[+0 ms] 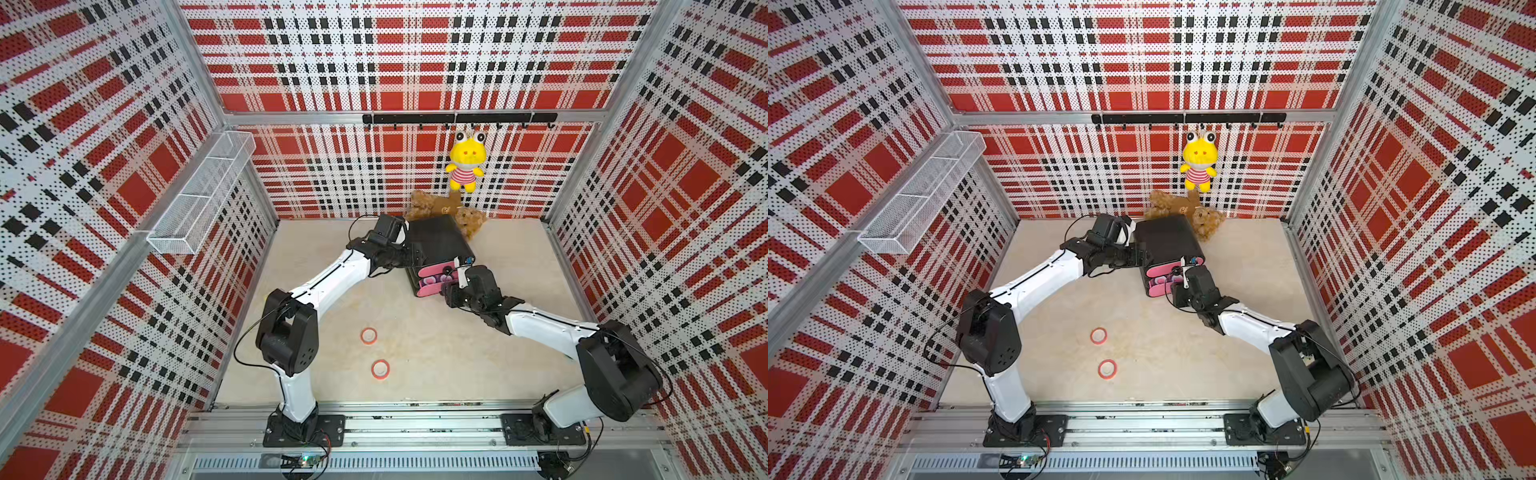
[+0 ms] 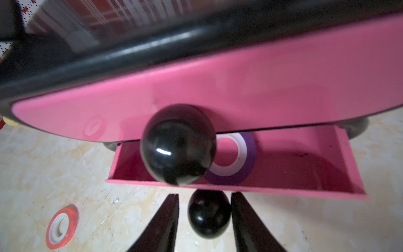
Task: Place the transparent tape into the drawer according to color
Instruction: Close the drawer in the storage box.
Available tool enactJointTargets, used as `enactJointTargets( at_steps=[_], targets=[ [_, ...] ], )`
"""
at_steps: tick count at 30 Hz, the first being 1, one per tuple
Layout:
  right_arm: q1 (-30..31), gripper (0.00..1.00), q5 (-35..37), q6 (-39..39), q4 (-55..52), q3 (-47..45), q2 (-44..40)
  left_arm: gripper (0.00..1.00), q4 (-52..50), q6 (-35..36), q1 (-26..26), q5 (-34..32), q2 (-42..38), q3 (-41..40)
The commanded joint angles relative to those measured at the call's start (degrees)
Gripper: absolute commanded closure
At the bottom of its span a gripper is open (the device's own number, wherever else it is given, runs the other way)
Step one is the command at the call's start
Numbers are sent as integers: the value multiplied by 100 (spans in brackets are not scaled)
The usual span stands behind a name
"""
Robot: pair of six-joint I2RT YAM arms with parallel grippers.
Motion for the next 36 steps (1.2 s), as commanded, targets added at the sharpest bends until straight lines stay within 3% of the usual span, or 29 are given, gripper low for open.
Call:
enactJointTargets(
  at_steps=[1, 19, 36],
  targets=[
    [105, 54, 98, -113, 503, 113, 122, 23, -230, 141, 17, 85, 139, -18],
    [159, 51, 156, -201, 1118, 175, 652, 23, -368, 227, 1, 109, 139, 8],
    [158, 46, 297, -239, 1267, 59, 570, 23, -403, 267, -24, 109, 165, 16]
  ],
)
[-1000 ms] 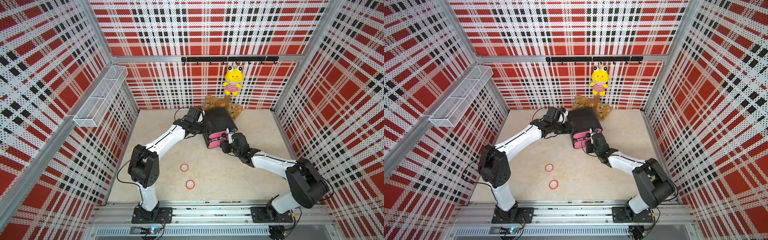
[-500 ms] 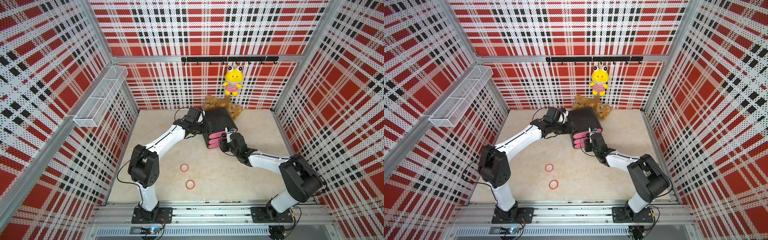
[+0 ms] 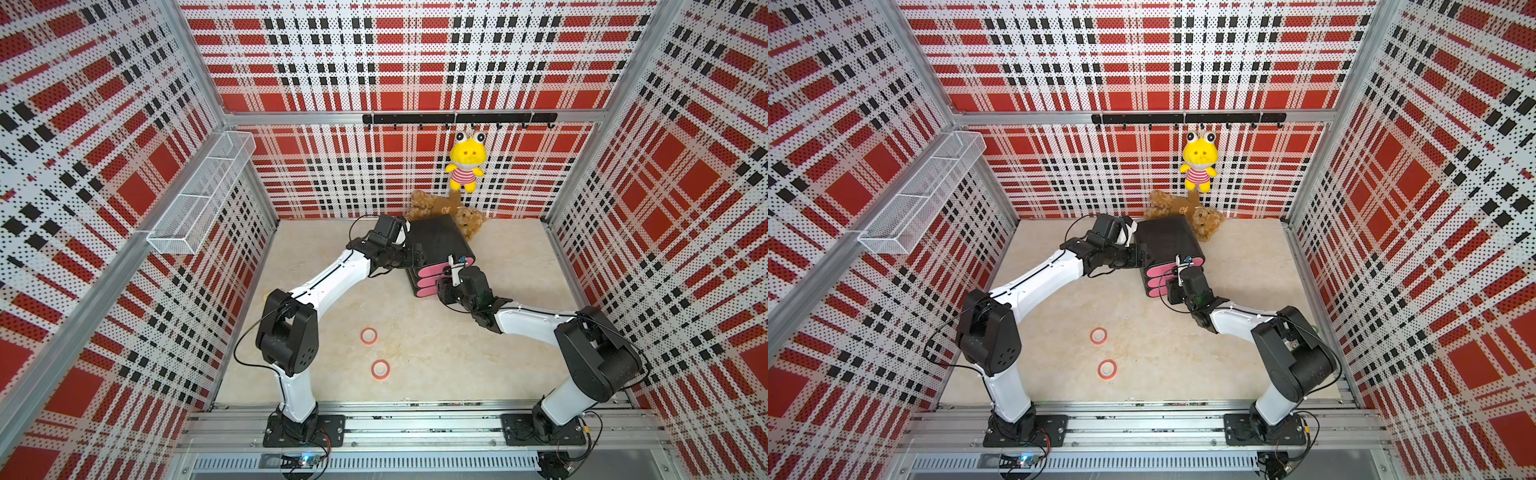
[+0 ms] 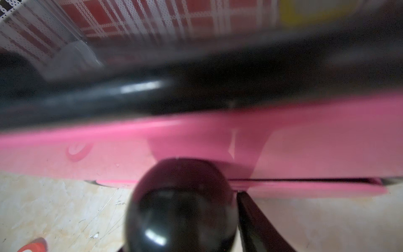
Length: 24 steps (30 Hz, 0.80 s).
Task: Place the transparent tape into the drawer according to color
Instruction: Close the drawer in the storage box, then open the drawer in the storage box.
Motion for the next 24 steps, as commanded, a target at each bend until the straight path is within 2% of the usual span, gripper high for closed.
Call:
enactJointTargets(
  at_steps=[1, 12, 16, 24],
  targets=[
    [73, 46, -31, -6, 180, -8, -189, 23, -377, 129, -30, 31, 175, 22],
    [75, 15, -146, 164, -1362, -263, -1533, 23, -465, 173, -23, -31, 287, 184],
    [64, 1, -269, 262, -1272, -647, -1791, 23, -465, 189, -23, -48, 271, 167],
    [-99, 0, -381, 358, -616, -1190, -1469, 23, -518, 225, -14, -5, 320, 245]
  ],
)
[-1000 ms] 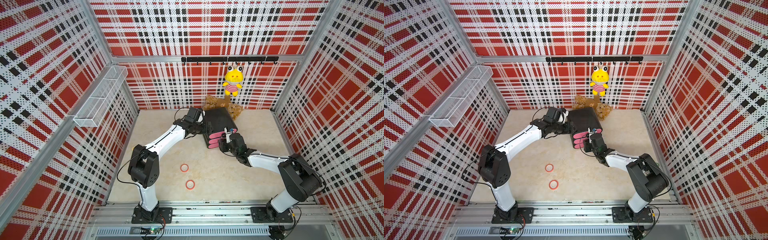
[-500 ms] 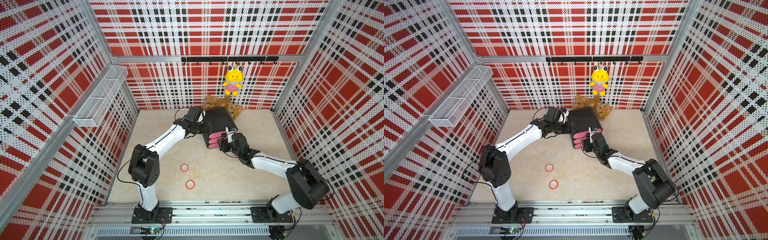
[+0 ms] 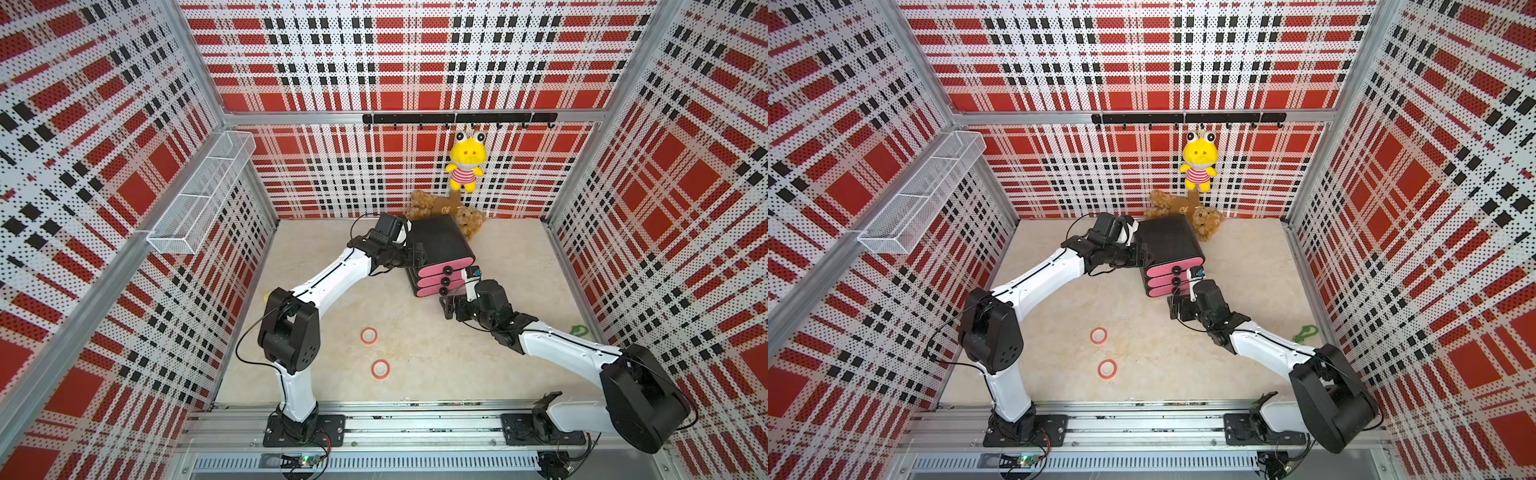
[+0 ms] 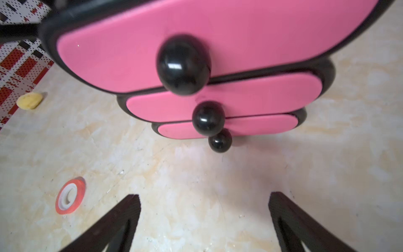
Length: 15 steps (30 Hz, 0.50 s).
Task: Place the transparent tape into the drawer according to color
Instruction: Open the drawer in the storage box.
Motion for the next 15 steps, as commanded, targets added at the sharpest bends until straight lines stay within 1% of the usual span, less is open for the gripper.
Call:
enactJointTargets(
  at_steps=[1, 3, 5, 9, 10, 11, 15],
  targets=[
    [-68, 0, -40, 80, 428, -70, 255, 23, -378, 160, -21, -13, 209, 76],
    [-67, 0, 86, 63, 713, -119, 467, 23, -378, 169, -14, -4, 205, 76],
    [-68, 4, 248, 30, 1025, -195, 654, 23, -378, 174, -20, 13, 206, 80],
    [-67, 23, 540, 11, 1569, -235, 1116, 23, -394, 186, -17, 56, 244, 102],
    [-63, 25, 576, 13, 1690, -225, 1253, 23, -402, 195, -19, 57, 256, 102],
    [-65, 27, 616, 54, 1807, -217, 1377, 23, -417, 204, -13, 59, 262, 111],
    [-68, 27, 566, 146, 2276, -226, 1699, 23, -439, 204, 1, 70, 262, 99]
  ],
)
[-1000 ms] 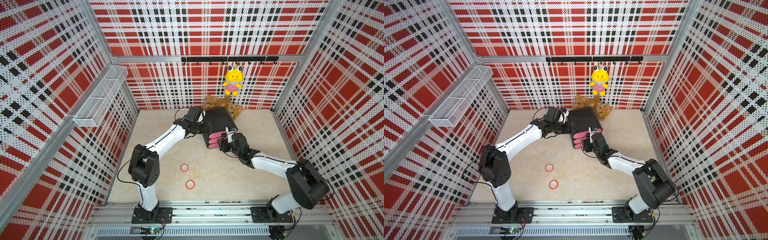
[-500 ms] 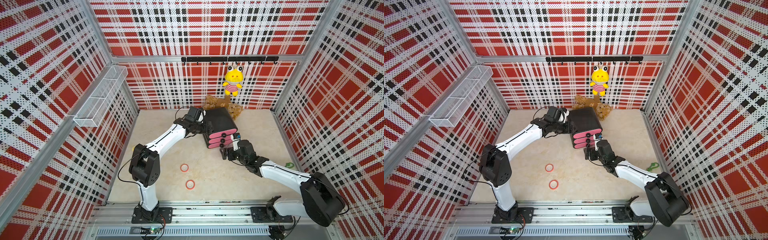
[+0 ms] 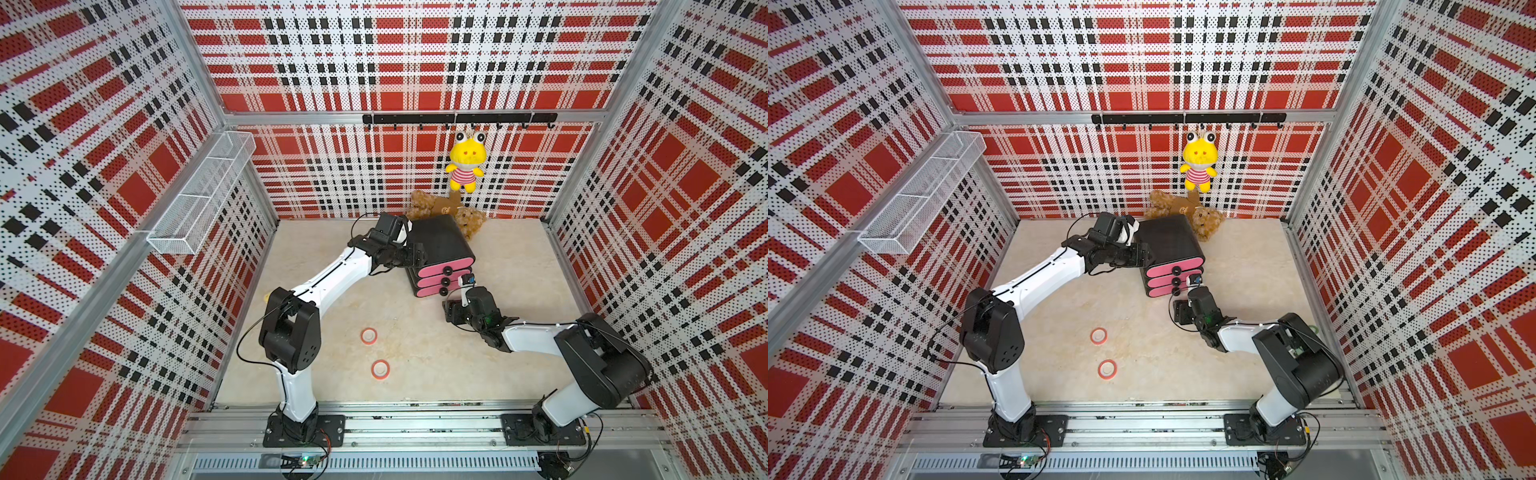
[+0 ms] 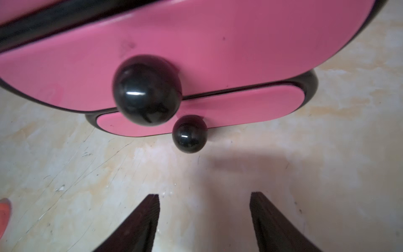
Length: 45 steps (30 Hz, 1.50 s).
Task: Place the transparent tape into the drawer according to color
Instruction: Open the drawer in the storage box.
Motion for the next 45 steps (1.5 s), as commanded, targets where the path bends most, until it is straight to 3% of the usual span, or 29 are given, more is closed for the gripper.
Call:
enactJointTargets(
  at_steps=[1, 30, 45],
  targets=[
    [-22, 27, 119, 97, 713, -33, 206, 23, -376, 123, 7, 2, 213, 16],
    [-22, 31, 241, 6, 804, 845, 1163, 23, -509, 362, 33, 86, 253, 122],
    [-31, 57, 203, -69, 815, 862, 1182, 23, -536, 396, 38, 86, 239, 117]
  ],
)
